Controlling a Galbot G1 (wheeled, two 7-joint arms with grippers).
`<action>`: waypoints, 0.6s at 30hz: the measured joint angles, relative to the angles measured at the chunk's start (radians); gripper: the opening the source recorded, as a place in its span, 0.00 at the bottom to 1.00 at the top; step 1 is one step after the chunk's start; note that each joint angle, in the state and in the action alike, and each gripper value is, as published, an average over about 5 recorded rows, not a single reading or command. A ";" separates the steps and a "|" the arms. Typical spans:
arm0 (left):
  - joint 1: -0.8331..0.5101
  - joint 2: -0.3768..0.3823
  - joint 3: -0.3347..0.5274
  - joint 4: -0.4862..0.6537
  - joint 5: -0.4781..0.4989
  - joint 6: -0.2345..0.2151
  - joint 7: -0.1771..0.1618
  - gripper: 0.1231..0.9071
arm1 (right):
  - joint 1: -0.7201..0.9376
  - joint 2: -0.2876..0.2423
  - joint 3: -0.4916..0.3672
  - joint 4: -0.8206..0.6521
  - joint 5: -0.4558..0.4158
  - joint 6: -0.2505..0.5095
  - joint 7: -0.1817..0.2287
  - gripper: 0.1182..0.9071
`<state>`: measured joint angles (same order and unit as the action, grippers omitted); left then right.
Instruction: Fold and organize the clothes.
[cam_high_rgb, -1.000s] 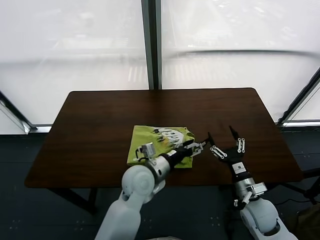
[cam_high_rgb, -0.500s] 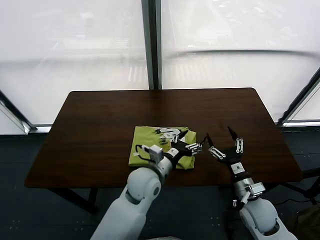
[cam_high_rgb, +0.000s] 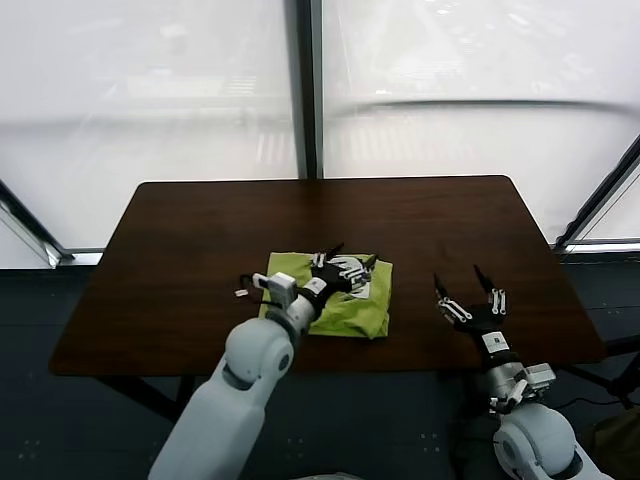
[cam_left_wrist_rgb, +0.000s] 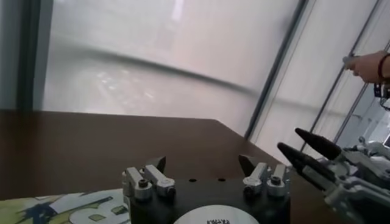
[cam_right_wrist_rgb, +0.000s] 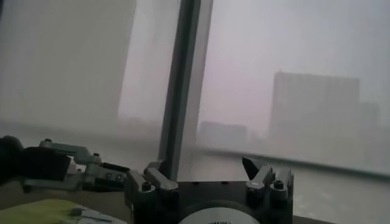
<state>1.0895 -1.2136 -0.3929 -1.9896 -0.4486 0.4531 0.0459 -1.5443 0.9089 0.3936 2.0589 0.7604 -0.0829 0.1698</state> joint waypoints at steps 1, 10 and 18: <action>0.006 0.006 -0.013 -0.006 0.000 0.000 0.000 1.00 | 0.015 -0.001 -0.011 0.006 0.024 -0.038 -0.002 1.00; 0.061 0.020 -0.100 -0.040 0.000 0.000 -0.005 1.00 | 0.146 0.016 -0.103 0.016 0.039 -0.238 0.006 1.00; 0.100 0.029 -0.146 -0.061 -0.002 0.000 -0.007 1.00 | 0.214 0.051 -0.173 -0.027 0.006 -0.272 0.015 1.00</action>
<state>1.1898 -1.1842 -0.5391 -2.0506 -0.4507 0.4530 0.0392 -1.3299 0.9600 0.2211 2.0315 0.7663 -0.3548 0.1850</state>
